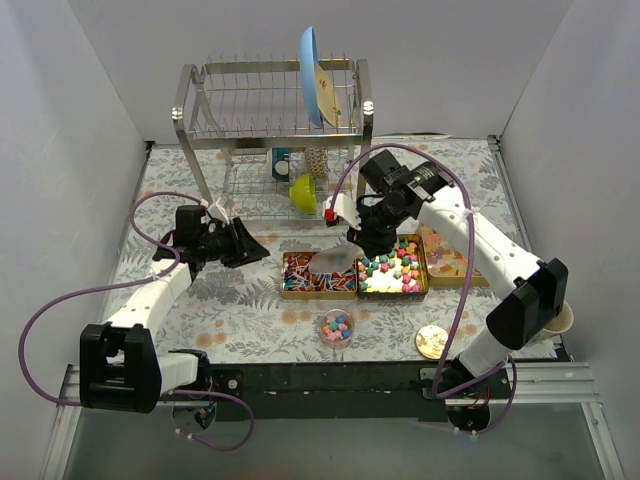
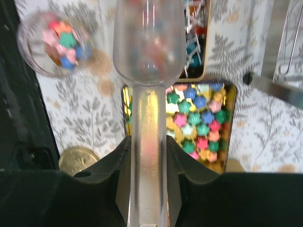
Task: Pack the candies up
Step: Adjust the spatula, then scoop the fake candies from the storage box.
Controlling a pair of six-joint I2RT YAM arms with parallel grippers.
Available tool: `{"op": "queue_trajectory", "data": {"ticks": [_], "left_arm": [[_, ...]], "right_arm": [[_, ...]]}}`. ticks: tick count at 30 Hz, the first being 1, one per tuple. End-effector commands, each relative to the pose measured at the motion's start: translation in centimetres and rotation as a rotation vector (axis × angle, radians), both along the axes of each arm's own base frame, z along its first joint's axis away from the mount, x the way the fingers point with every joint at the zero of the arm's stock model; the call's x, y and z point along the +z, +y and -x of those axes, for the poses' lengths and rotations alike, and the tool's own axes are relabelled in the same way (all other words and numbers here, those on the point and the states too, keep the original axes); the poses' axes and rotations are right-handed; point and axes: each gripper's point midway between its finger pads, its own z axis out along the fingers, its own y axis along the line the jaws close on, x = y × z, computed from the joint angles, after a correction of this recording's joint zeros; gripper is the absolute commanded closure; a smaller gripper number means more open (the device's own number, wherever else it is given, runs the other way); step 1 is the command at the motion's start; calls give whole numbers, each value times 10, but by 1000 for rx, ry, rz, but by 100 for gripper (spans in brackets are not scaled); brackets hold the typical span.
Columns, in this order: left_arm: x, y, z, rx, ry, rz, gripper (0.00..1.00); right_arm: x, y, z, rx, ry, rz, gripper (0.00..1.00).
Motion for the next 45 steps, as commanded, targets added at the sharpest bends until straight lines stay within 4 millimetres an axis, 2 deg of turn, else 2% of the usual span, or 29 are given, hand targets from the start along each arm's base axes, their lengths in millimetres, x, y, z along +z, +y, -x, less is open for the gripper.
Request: {"op": "queue_trajectory", "data": {"ticks": [1,3,9,13,25,28,32,34,39,45], "left_arm": [[-33,38,-6,165,63,-211,87],[-42,40,-5,171,87,-224,100],[-63,46,-5,195,140,-259,100],[-81,44,0,187,197,-271,100],[-113,14,31,71,298,-304,100],[-115,2,36,35,308,-287,100],[-115,-11,38,12,322,-253,100],[-115,-14,37,9,324,-242,100],[-113,-18,40,1,337,-217,100],[-110,-24,47,-10,343,-180,100]], "right_arm": [[4,-33,-18,2,-93,197,99],[7,-36,-29,1,-150,243,99],[6,-43,-38,88,-268,388,99],[6,-40,-43,134,-315,442,99],[-6,-27,-57,268,-441,682,99],[-11,-19,-55,311,-460,717,99],[-28,-9,-43,387,-455,777,99],[-40,-10,-38,403,-434,810,99],[-69,-6,-22,365,-344,820,99],[-88,-4,-12,264,-257,800,99]]}}
